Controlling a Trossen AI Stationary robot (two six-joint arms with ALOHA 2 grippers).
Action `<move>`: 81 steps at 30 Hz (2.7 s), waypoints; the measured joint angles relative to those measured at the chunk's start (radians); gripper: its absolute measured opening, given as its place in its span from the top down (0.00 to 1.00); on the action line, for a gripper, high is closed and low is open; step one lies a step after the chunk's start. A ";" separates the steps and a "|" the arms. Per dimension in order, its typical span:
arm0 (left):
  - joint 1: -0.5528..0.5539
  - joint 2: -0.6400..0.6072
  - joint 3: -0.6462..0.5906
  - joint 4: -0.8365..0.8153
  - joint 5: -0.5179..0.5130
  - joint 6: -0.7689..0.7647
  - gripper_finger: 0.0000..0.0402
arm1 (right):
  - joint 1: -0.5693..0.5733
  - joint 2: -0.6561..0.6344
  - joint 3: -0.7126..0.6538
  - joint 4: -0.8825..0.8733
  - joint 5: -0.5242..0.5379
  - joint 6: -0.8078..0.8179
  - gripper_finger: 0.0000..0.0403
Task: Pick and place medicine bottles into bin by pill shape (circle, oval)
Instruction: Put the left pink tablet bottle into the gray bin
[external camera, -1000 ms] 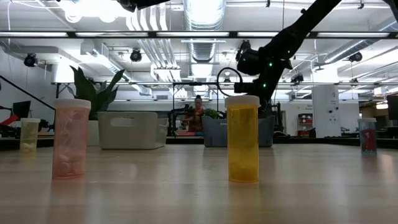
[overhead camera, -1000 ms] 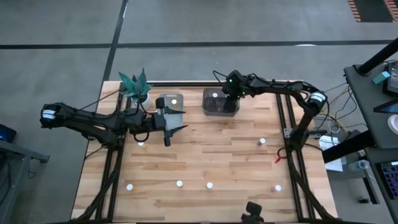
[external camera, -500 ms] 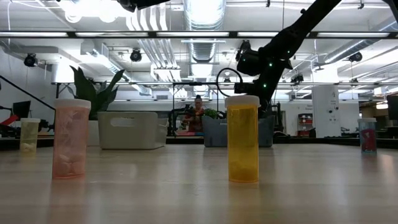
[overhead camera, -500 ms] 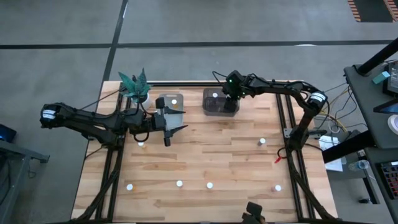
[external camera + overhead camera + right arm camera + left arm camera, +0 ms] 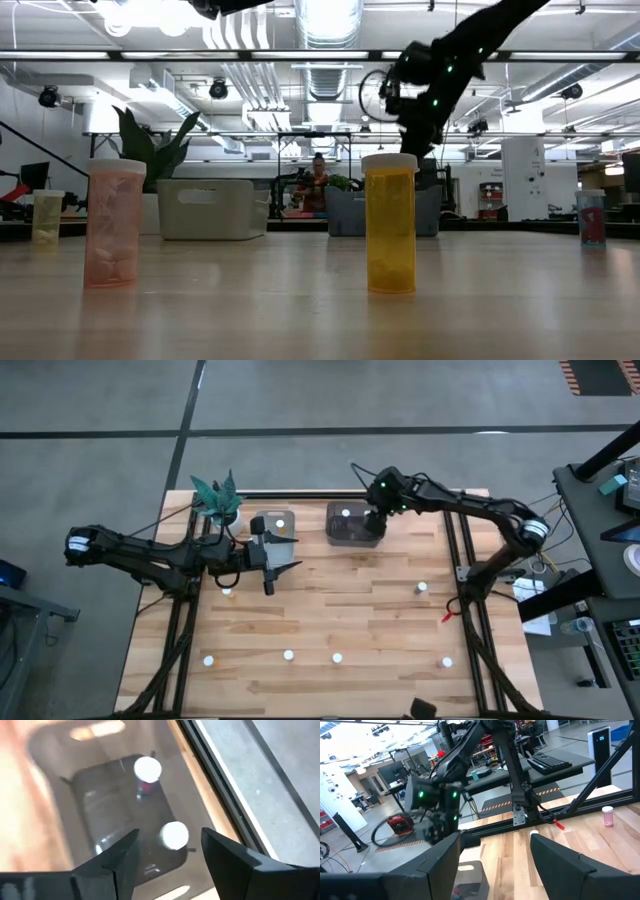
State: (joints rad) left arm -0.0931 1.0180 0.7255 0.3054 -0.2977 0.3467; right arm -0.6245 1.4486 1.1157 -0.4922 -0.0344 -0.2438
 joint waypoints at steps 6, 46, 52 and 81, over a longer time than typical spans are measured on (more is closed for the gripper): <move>0.000 0.000 -0.005 0.000 0.000 -0.033 0.44 | 0.096 -0.139 -0.054 -0.033 -0.001 0.078 0.50; -0.527 0.483 0.491 -1.151 0.020 -1.177 0.44 | 0.503 -0.582 -0.638 0.535 0.000 0.198 0.50; -0.624 0.560 0.442 -1.102 -0.021 -1.292 0.44 | 0.503 -0.584 -0.638 0.536 -0.001 0.197 0.50; -0.576 0.747 0.433 -0.838 -0.078 -1.220 0.66 | 0.503 -0.582 -0.638 0.535 -0.001 0.172 0.50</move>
State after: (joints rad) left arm -0.6692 1.7649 1.1584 -0.5323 -0.3759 -0.8734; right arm -0.1219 0.8669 0.4778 0.0425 -0.0349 -0.0717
